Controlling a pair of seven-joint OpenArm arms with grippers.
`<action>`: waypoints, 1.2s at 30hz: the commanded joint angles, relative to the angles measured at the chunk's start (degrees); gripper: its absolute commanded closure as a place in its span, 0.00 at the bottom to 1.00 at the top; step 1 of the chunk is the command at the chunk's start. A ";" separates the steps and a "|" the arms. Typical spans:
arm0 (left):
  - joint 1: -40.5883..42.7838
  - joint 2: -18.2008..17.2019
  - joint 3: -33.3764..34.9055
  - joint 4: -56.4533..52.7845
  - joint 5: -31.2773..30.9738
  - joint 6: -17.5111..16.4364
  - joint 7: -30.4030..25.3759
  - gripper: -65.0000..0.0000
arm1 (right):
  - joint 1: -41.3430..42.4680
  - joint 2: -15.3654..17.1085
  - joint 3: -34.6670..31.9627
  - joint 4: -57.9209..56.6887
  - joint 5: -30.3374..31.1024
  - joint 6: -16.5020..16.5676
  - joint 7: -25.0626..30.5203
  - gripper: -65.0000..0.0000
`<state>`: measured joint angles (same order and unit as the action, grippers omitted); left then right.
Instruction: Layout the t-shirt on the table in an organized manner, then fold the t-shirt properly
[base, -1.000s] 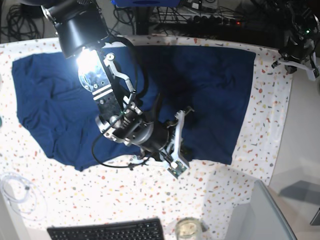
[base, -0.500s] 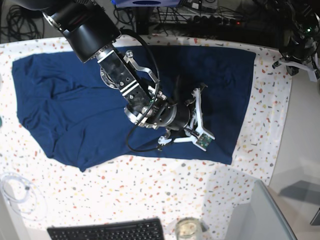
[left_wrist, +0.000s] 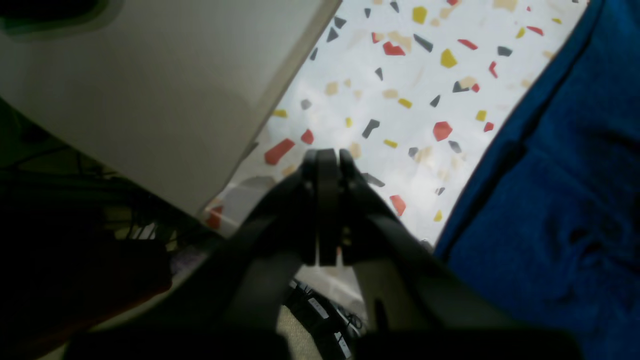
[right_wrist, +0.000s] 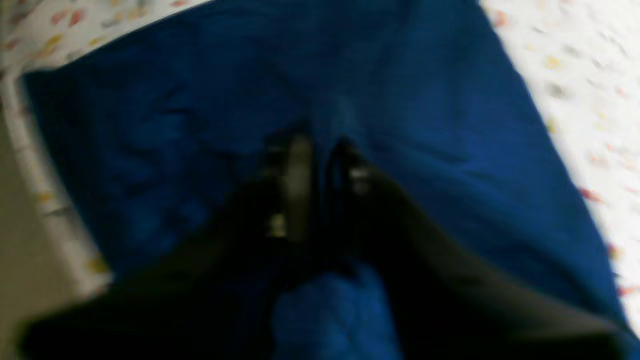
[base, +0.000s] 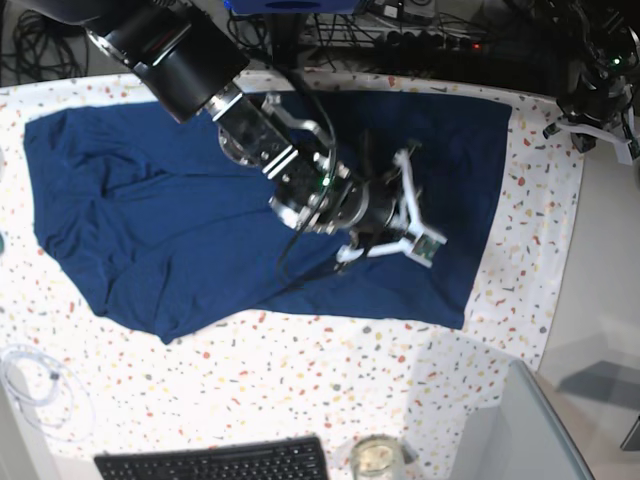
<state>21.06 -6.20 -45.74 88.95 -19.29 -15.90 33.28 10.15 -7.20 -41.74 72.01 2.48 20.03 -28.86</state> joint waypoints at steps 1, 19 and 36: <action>-0.09 -0.97 -0.20 0.68 -0.18 -0.14 -1.06 1.00 | -0.09 -0.84 -1.03 1.44 0.38 0.14 0.95 0.64; -1.76 -1.14 5.52 1.12 -0.18 -0.14 -0.97 1.00 | 3.25 7.33 45.74 8.56 0.11 0.14 -6.35 0.54; -5.72 -1.06 17.38 0.86 0.26 -0.06 -1.06 1.00 | 20.48 25.97 58.48 -39.26 0.11 0.67 16.77 0.18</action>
<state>15.79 -6.55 -27.97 88.99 -18.65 -15.88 33.65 28.75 18.09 16.53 31.62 2.31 20.36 -13.41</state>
